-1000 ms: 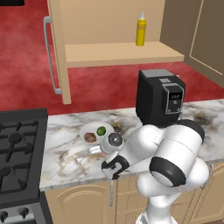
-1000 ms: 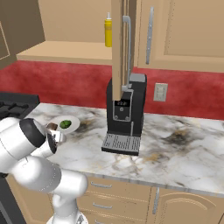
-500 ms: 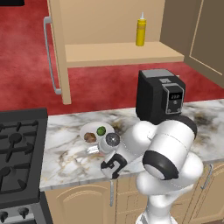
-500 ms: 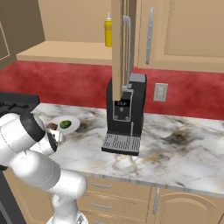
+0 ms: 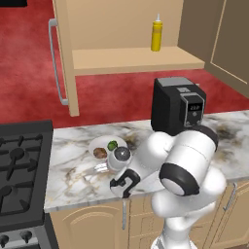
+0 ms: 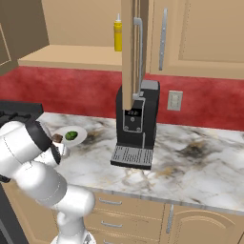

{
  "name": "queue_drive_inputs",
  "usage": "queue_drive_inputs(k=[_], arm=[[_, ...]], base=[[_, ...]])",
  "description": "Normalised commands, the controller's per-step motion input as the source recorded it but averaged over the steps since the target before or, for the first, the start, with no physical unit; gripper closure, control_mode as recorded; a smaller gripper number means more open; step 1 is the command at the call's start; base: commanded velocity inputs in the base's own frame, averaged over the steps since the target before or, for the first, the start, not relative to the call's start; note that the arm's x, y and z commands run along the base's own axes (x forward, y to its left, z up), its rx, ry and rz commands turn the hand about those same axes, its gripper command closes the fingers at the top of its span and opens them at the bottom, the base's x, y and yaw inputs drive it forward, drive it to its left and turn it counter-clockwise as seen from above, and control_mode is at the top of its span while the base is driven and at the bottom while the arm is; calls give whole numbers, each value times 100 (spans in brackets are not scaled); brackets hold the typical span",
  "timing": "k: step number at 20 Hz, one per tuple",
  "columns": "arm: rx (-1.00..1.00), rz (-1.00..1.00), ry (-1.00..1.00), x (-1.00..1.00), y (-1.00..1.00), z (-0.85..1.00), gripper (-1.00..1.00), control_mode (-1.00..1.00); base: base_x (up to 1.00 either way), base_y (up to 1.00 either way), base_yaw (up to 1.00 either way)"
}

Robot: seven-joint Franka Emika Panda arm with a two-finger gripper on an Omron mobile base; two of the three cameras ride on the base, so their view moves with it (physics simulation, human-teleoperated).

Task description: Pick the avocado and bread from the counter and place them on the plate. Then pick the jam from the cabinet and place it next to the plate. Lastly close the cabinet door.

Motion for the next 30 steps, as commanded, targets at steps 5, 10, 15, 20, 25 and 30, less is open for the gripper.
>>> queue_drive_inputs(k=[5, 10, 15, 20, 25, 30], arm=[[1, -19, 0, -91, -33, -39, -100, -100], [5, -17, -7, -85, -17, 8, -100, -100], [6, -10, -16, -70, -6, 44, -100, -100], [1, -2, -25, -67, 0, 79, -100, -100], [-1, 0, -31, -57, 0, 79, -100, -100], [-2, 0, -28, -63, 1, 97, -100, -100]], base=[[0, 0, 0], [0, 0, 0], [0, 0, 0], [0, 0, 0], [0, 0, 0], [0, 0, 0]])
